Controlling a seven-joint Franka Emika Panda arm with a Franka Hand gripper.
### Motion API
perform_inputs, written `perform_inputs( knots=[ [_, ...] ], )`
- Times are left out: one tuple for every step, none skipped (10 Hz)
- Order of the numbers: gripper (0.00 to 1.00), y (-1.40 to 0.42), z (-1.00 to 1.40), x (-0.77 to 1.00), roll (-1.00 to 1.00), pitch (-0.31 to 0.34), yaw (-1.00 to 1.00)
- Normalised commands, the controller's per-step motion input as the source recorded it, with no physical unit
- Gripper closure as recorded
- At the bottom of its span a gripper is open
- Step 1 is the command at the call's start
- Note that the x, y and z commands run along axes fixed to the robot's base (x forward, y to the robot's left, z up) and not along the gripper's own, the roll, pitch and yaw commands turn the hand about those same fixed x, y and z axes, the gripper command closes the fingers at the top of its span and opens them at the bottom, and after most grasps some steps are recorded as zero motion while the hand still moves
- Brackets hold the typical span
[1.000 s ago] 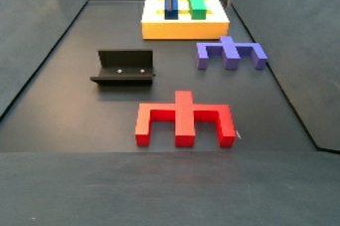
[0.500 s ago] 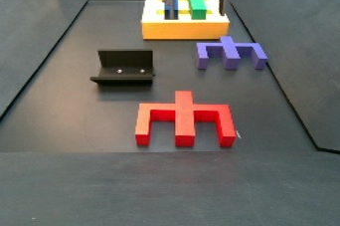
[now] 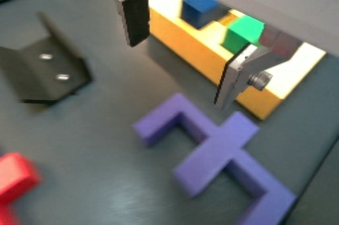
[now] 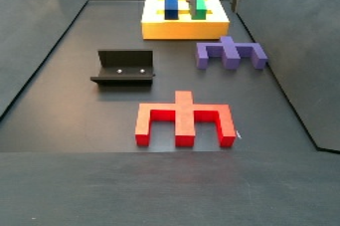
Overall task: Pick up the purple object. Move up. Place the purple object on the fixture. Regrasp the purple object. Move to above the board. Insert the purple object.
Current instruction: Pick up the purple object.
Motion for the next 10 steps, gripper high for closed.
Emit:
perform_inputs(
  knots=[
    [0.00,-0.44,-0.56,-0.39,0.01,-0.066,0.00],
    [0.00,-0.47,-0.49,-0.40,0.08,-0.156,0.00],
    [0.00,-0.44,-0.58,-0.45,0.16,-0.240,0.00],
    [0.00,-0.45,-0.56,-0.42,0.16,-0.251,0.00],
    [0.00,-0.11,-0.73,-0.17,0.08,-0.183,-0.13],
    [0.00,0.00,-0.84,-0.01,0.09,-0.183,-0.12],
    [0.00,0.00,-0.74,0.11,0.15,-0.011,-0.14],
    [0.00,0.00,-0.59,0.14,0.16,0.000,-0.12],
    [0.00,-0.03,-0.49,0.00,0.22,0.000,-0.19],
    [0.00,0.00,-0.47,-0.14,0.23,0.000,-0.07]
  ],
)
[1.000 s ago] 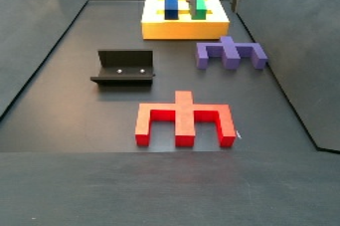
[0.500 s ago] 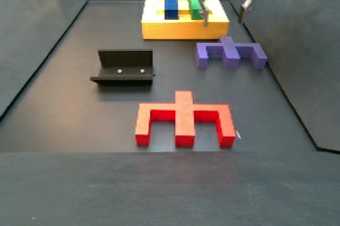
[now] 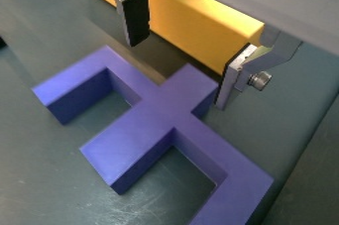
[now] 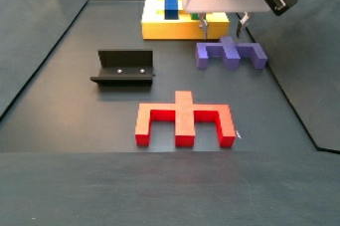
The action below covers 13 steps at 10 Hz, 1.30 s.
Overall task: Pick up the purple object. Move up. Place the purple object on the fixture. Regrasp the purple object. Move to above the board. Insert the purple object.
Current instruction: Pick up the purple object.
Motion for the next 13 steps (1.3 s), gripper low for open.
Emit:
perform_inputs(
  knots=[
    [0.00,0.03,-0.38,-0.27,0.21,-0.006,0.00],
    [0.00,0.05,-0.33,-0.33,0.19,-0.023,0.00],
    [0.00,0.03,-0.22,-0.24,0.15,0.000,0.00],
    [0.00,0.03,-0.21,-0.05,0.04,0.000,0.00],
    [0.00,0.00,-0.13,0.00,0.00,0.000,0.00],
    [0.00,0.01,-0.18,0.00,-0.03,-0.016,0.00],
    [0.00,0.01,-0.16,0.00,-0.05,-0.030,0.00],
    [0.00,0.00,-0.11,0.00,-0.06,-0.014,0.00],
    [0.00,0.00,0.00,0.00,-0.06,0.000,0.00],
    [0.00,0.00,0.00,0.00,0.00,0.000,0.00],
    [1.00,0.00,0.00,0.00,0.00,0.000,0.00],
    [1.00,0.00,0.00,0.00,0.00,0.000,0.00],
    [1.00,0.00,0.00,0.00,0.00,0.000,0.00]
  ],
)
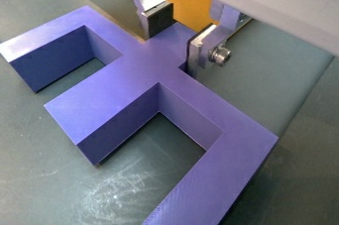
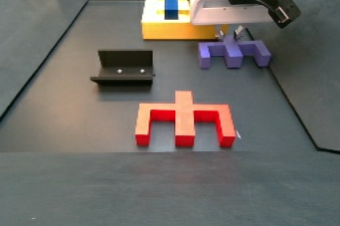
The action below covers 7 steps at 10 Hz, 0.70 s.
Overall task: Pick up the purple object. Move up. Place the purple object on the fixture. Regrasp the purple object. Move to above the board. Insert the purple object.
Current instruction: Pick up the purple object.
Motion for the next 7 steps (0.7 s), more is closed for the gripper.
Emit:
perform_inputs(
  knots=[
    [1.00,0.00,0.00,0.00,0.00,0.000,0.00],
    [1.00,0.00,0.00,0.00,0.00,0.000,0.00],
    [1.00,0.00,0.00,0.00,0.00,0.000,0.00],
    [1.00,0.00,0.00,0.00,0.00,0.000,0.00],
    [1.00,0.00,0.00,0.00,0.00,0.000,0.00],
    [1.00,0.00,0.00,0.00,0.00,0.000,0.00],
    [1.00,0.00,0.00,0.00,0.00,0.000,0.00]
  ],
)
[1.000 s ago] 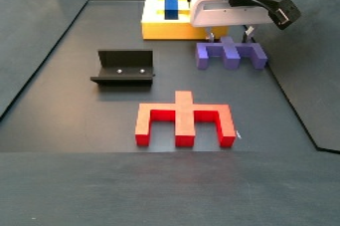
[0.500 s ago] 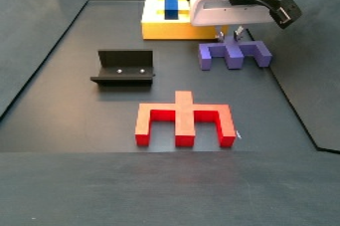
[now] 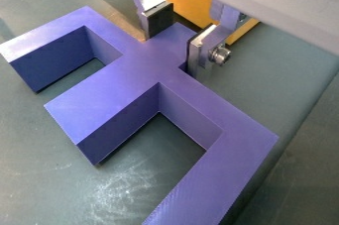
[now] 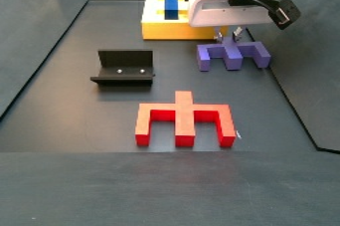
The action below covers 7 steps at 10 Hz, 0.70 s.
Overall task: Pick up the purple object. Move up. Place the purple object on the fixture. Regrasp the purple object. Move to above the board. Insert the purple object.
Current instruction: Pick up the purple object, then move up.
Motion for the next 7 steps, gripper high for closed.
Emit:
perform_inputs(
  knots=[
    [1.00,0.00,0.00,0.00,0.00,0.000,0.00],
    [1.00,0.00,0.00,0.00,0.00,0.000,0.00],
    [1.00,0.00,0.00,0.00,0.00,0.000,0.00],
    [1.00,0.00,0.00,0.00,0.00,0.000,0.00],
    [1.00,0.00,0.00,0.00,0.00,0.000,0.00],
    [1.00,0.00,0.00,0.00,0.00,0.000,0.00],
    [1.00,0.00,0.83,0.00,0.00,0.000,0.00]
  ],
)
